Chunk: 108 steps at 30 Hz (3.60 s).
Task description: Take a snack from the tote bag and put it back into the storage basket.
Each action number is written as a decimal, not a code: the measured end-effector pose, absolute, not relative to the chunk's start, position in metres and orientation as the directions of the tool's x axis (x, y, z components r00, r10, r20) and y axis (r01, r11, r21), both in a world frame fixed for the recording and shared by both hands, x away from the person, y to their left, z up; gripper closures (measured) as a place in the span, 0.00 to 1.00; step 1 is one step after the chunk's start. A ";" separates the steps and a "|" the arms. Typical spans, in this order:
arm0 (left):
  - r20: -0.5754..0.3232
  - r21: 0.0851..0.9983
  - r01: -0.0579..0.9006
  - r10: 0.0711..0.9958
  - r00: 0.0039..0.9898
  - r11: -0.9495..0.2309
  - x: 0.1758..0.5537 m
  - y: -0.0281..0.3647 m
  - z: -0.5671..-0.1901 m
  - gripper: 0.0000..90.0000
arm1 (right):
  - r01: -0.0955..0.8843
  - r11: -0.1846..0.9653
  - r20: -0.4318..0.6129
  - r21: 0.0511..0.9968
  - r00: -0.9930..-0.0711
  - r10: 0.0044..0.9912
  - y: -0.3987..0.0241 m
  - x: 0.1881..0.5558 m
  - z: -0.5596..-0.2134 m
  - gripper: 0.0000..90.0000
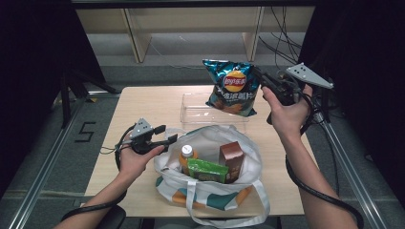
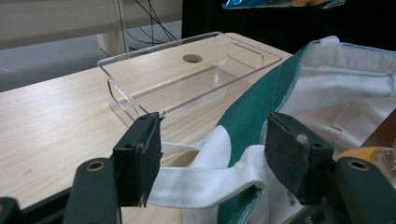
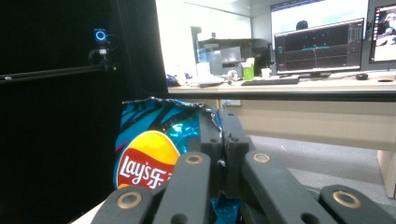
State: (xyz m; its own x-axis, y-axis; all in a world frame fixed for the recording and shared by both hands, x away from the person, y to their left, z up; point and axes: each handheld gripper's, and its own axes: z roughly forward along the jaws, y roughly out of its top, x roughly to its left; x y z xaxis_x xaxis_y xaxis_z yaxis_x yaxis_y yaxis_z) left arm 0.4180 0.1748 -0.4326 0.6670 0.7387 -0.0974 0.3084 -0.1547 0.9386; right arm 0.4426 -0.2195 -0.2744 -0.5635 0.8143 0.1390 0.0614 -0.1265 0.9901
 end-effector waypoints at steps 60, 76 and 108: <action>-0.095 0.939 0.307 0.742 0.664 -0.155 0.417 0.176 -0.431 0.40 | 0.091 -0.144 0.170 0.985 -0.531 0.830 -0.208 0.474 -0.279 1.00; -0.091 0.940 0.304 0.745 0.661 -0.155 0.417 0.175 -0.431 0.40 | 0.102 -0.142 0.174 0.985 -0.523 0.834 -0.206 0.482 -0.281 1.00; -0.094 0.941 0.303 0.746 0.660 -0.150 0.418 0.176 -0.432 0.40 | 0.133 -0.148 0.195 0.980 -0.496 0.846 -0.202 0.503 -0.295 1.00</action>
